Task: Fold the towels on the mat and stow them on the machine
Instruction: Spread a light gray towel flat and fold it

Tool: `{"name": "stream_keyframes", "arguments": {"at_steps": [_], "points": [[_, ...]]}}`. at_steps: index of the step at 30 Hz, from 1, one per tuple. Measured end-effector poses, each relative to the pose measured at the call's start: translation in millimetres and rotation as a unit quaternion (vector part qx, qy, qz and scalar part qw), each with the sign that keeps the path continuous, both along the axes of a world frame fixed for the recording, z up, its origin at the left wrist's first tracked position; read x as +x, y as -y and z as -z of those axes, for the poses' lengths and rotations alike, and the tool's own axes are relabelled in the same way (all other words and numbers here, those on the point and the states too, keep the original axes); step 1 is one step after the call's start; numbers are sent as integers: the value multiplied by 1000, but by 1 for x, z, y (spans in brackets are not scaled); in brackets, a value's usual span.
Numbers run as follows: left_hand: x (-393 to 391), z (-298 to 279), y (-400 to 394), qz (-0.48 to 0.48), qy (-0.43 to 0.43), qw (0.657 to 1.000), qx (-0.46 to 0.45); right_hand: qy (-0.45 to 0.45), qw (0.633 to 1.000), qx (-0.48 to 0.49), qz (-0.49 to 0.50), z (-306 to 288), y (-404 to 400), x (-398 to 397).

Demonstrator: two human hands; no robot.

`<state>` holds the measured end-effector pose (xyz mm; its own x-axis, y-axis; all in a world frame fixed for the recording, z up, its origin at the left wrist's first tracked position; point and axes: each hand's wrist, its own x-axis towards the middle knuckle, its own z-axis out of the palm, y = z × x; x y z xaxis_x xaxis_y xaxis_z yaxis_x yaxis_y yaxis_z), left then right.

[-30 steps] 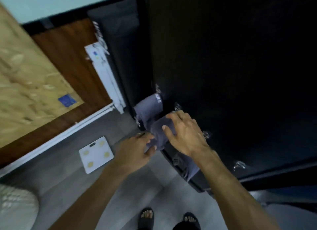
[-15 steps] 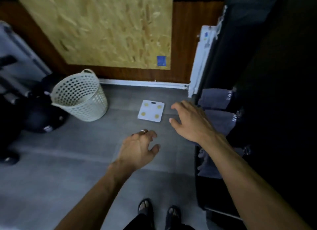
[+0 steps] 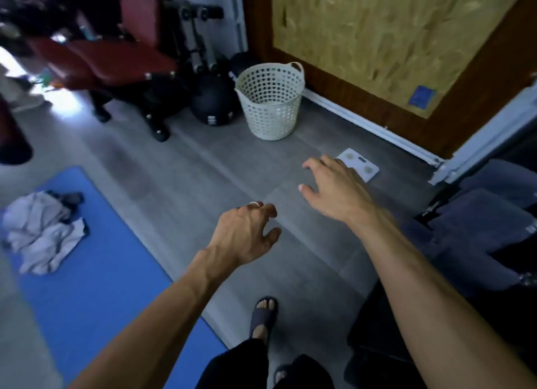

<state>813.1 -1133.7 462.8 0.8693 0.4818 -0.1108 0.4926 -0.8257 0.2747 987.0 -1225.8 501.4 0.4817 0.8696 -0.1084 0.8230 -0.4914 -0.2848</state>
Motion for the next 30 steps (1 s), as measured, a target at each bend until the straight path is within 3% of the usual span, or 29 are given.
{"name": "stream_keyframes", "arguments": {"at_steps": [11,21,30], "points": [[-239,-1,65,-265,-4,964,-33,-13,966,-16,-257,5,-44,-209],[-499,16,114,-485,30,873,-51,19,879,-45,-475,16,-81,-497],[-757,12,146,-596,21,800,-62,29,816,-54,-575,23,-83,-789]]}}
